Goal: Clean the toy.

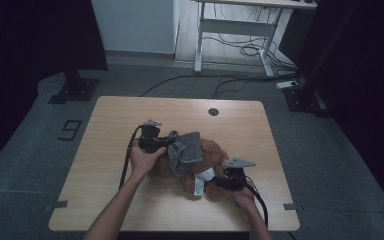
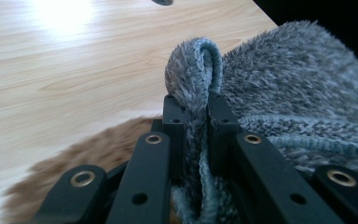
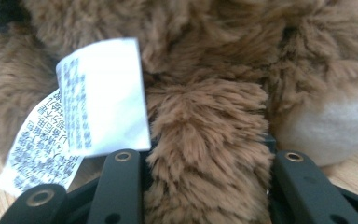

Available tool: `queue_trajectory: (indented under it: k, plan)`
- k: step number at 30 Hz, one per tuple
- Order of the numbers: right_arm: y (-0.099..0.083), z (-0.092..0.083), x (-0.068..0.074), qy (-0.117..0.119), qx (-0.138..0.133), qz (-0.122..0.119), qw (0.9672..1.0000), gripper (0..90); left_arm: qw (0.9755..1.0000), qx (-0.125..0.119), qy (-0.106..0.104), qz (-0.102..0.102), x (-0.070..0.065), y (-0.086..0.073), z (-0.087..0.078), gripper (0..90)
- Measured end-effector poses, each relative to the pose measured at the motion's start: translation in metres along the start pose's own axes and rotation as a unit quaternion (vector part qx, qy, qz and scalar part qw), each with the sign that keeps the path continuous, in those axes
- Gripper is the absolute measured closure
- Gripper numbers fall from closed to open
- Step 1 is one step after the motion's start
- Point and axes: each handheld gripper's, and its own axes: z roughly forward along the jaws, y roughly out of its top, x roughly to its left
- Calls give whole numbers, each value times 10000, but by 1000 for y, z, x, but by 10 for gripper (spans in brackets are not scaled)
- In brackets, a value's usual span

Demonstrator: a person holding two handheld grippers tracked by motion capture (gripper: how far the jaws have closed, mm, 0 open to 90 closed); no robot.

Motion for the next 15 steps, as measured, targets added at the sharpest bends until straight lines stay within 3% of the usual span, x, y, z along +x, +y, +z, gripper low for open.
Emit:
queue_trajectory:
  k: [6,9,11,15]
  plan:
    - [-1,1,0,-38,57,26,10000,598,9981,-121,528,298,10,-14,-27,803]
    - [-1,0,0,-37,70,7,10000,596,9986,-80,498,125,25,-29,-36,804]
    - [-1,0,0,-17,71,18,10000,596,9983,7,587,28,35,-42,-39,804]
    - [-1,1,-1,-16,81,80,9999,596,9982,150,513,-277,50,-65,-33,805]
